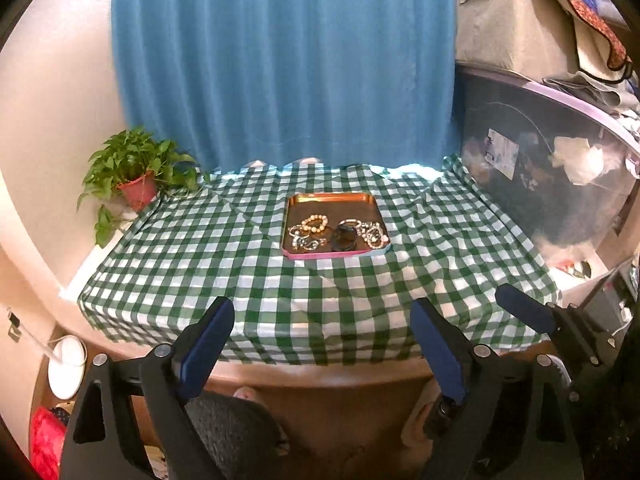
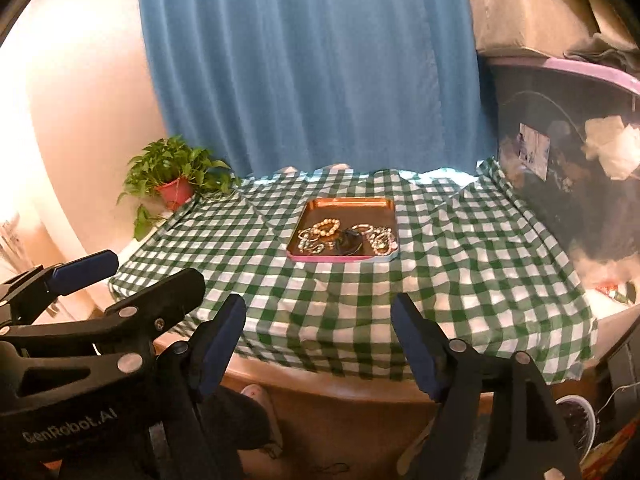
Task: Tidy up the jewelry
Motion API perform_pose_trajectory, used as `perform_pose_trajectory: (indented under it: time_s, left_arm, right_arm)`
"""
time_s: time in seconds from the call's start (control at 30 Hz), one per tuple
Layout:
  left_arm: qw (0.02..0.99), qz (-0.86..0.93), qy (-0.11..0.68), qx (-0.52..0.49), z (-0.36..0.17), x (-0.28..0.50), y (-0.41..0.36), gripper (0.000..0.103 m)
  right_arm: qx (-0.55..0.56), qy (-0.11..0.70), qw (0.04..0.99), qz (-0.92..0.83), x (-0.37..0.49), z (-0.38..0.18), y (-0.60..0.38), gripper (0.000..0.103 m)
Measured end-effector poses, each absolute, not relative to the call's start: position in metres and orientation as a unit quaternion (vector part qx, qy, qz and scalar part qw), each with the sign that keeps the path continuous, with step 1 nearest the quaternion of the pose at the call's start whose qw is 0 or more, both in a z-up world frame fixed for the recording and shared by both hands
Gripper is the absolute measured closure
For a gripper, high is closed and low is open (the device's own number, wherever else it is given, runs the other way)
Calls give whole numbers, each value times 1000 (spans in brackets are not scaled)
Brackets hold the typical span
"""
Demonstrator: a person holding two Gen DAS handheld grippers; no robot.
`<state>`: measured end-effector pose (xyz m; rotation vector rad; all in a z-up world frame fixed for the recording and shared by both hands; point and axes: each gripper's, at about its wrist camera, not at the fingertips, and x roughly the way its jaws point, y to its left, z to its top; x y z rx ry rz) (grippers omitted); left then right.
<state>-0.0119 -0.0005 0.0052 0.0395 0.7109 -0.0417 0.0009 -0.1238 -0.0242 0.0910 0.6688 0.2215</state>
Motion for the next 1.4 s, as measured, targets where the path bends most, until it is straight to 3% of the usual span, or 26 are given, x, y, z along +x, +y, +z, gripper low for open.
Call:
perform_pose_trajectory:
  time_s: [1.4]
  left_arm:
    - [931, -26, 365, 4, -1, -2, 11, 6]
  right_arm:
    - [45, 334, 936, 104, -1, -31, -125, 31]
